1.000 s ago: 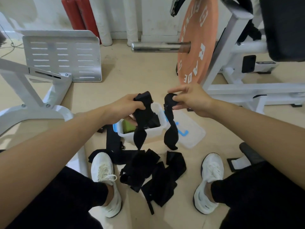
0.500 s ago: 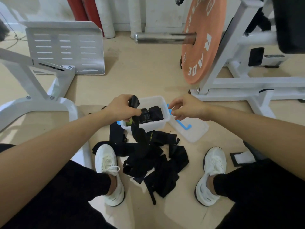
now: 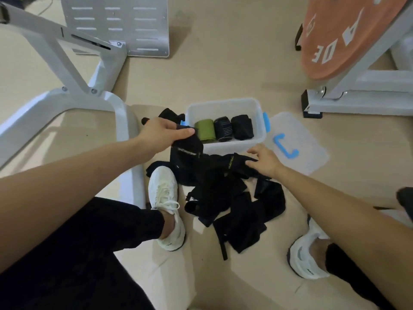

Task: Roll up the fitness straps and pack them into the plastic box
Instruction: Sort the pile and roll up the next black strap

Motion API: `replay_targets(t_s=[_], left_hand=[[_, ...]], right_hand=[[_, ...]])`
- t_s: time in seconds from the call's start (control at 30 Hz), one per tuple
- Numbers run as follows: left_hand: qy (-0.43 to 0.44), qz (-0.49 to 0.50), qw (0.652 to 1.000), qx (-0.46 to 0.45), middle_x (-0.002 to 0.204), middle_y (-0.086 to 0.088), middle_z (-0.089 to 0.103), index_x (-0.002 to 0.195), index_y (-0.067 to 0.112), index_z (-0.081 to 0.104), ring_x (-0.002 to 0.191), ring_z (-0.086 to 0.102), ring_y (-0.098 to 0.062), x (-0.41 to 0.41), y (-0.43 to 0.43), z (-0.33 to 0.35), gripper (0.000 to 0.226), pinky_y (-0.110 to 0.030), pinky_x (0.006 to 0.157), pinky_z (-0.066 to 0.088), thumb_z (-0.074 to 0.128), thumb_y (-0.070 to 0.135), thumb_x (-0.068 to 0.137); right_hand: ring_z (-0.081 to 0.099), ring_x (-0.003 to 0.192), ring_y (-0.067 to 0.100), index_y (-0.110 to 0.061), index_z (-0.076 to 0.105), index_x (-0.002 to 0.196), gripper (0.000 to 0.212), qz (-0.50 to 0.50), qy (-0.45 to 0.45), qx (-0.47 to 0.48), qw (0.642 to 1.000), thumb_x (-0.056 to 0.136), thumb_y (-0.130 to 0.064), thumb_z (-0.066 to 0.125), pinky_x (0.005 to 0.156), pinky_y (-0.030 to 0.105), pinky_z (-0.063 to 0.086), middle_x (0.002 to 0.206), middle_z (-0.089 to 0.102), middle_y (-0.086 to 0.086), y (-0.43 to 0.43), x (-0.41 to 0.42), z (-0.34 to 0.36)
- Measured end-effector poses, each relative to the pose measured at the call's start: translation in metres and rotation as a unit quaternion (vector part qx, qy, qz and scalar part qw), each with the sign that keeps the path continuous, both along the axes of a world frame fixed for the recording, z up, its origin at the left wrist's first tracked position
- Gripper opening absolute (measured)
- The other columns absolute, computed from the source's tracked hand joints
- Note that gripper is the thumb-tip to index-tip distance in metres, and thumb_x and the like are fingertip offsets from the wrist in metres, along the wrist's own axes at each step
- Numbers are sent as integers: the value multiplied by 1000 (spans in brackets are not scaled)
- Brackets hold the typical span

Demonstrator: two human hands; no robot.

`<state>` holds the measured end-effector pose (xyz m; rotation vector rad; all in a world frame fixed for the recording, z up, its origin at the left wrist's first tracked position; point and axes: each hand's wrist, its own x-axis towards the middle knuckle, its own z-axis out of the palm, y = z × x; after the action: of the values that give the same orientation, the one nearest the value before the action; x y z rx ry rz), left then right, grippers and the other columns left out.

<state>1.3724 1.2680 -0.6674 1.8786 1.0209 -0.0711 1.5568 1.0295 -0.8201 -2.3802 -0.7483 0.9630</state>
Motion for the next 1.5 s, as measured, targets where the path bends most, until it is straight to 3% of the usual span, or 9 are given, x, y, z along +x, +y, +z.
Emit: replay_targets(t_s=[0.2,0.47,0.6,0.7,0.83,1.07,1.23,1.4,1.5], left_hand=[[-1,3,1000,-25,108,-20,74,105,-2,74,93,67,-20,7,9,-8,48,-45,105,52,78,42,86],[26,-27,999,-1,80,4,73,88,12,76,75,66,-3,18,7,-19,28,-24,86,53,72,39,93],[47,-79,994,53,81,-14,66,99,-1,71,76,60,-18,16,9,-21,60,-34,82,52,71,58,84],[98,-134,980,114,73,-3,56,94,5,70,69,52,-19,7,4,-25,30,-28,63,40,65,34,98],[153,-199,959,134,115,0,68,124,14,69,110,62,-21,0,-7,-30,29,-31,93,48,62,30,100],[129,-308,938,90,113,0,72,110,17,74,105,64,-18,34,-86,-90,19,-35,96,52,66,27,96],[113,-363,924,41,133,-6,62,141,19,55,117,63,-24,67,-168,-173,49,-38,103,50,69,30,95],[121,-398,902,118,160,-13,29,158,31,23,140,40,-38,98,-210,-230,87,-52,106,49,76,28,89],[130,-416,892,116,141,-14,44,145,21,46,122,56,-38,104,-200,-253,60,-46,99,52,69,15,90]], right_hand=[[58,119,33,-13,59,133,53,56,-28,-21,998,86,-30,77,101,46,49,127,65,12,10,0,-56],[59,121,29,-12,56,135,65,26,39,-69,997,80,-34,83,103,43,48,132,63,10,3,7,-80],[66,104,28,-12,69,117,37,29,10,-54,998,86,-30,76,92,41,52,110,71,8,-10,25,-53],[63,96,26,-12,71,109,20,38,-57,-18,997,94,-25,66,78,33,45,98,68,7,-29,46,-13],[61,97,30,-15,72,109,19,54,-126,-43,990,95,-26,66,80,34,44,104,67,12,-60,66,23],[61,103,27,-16,69,112,25,71,-67,-151,984,89,-9,65,87,35,49,112,65,8,-113,70,41],[61,95,26,-16,71,107,16,16,-2,-120,993,92,-15,67,80,32,47,107,69,13,-150,63,22],[63,93,34,-11,71,106,18,-109,-126,-78,983,94,-17,60,79,37,51,104,70,18,-182,72,9],[63,92,37,-11,68,108,19,-171,-210,-39,962,96,-19,56,79,41,52,100,70,17,-188,71,11]])
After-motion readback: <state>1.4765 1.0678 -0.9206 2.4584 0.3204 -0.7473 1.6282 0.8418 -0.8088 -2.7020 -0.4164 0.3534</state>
